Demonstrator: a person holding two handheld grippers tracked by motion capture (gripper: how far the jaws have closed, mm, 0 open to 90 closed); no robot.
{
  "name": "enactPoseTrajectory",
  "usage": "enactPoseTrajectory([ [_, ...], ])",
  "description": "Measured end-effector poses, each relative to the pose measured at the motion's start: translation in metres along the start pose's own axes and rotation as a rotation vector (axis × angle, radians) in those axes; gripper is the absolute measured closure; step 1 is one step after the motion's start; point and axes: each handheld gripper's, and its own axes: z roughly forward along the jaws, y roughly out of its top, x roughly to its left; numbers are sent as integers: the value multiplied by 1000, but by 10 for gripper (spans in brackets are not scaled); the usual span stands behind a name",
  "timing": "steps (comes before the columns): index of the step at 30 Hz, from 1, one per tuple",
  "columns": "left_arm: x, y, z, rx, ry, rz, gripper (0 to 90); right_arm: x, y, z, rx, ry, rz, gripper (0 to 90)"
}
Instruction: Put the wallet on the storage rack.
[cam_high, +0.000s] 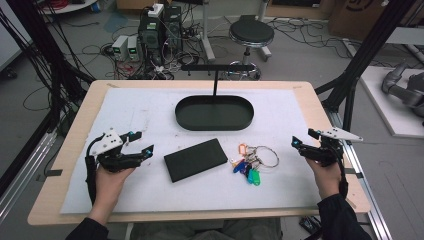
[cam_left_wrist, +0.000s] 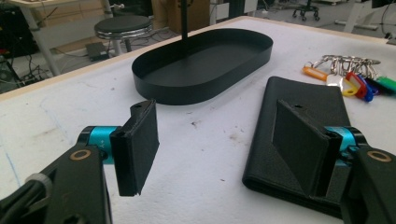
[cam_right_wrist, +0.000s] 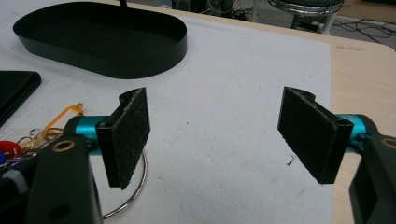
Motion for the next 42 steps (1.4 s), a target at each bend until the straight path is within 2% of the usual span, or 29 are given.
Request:
enactPoseTrajectory([
  [3, -2, 0, 4, 23, -15, -19, 255, 0, 0, 2, 9, 3, -6, 254],
  [4, -2, 0, 4, 23, -15, -19, 247, 0, 0, 3, 9, 4, -7, 254],
  [5, -4, 0, 6, 28, -36, -22, 247, 0, 0, 4, 11, 4, -7, 254],
  [8, -6, -1, 10, 45, -44, -32, 243, 0, 0, 6, 19, 3, -19, 254],
  [9, -6, -2, 12, 67, -56, -66, 243, 0, 0, 7, 23, 2, -22, 255],
  [10, -6, -3, 14, 73, -54, -83, 243, 0, 0, 7, 26, 1, -25, 257],
  [13, -7, -5, 15, 78, -54, -99, 241, 0, 0, 7, 26, -3, -26, 257],
  [17, -9, -5, 15, 76, -45, -90, 241, 0, 0, 5, 22, -4, -17, 257],
  [19, -10, -7, 16, 85, -45, -103, 241, 0, 0, 5, 25, -7, -21, 257],
  [22, -10, -9, 18, 98, -47, -114, 245, 0, 0, 5, 26, -5, -21, 257],
  [27, -9, -12, 21, 127, -58, -159, 254, 2, 0, 5, 27, -7, -28, 258],
  [29, -9, -14, 24, 148, -63, -171, 295, 2, 0, 6, 27, -7, -33, 259],
  [37, -10, -19, 33, 197, -64, -203, 323, 1, 0, 6, 33, -12, -31, 259],
  [42, -9, -20, 40, 229, -70, -257, 347, 1, -1, 6, 36, -16, -37, 259],
])
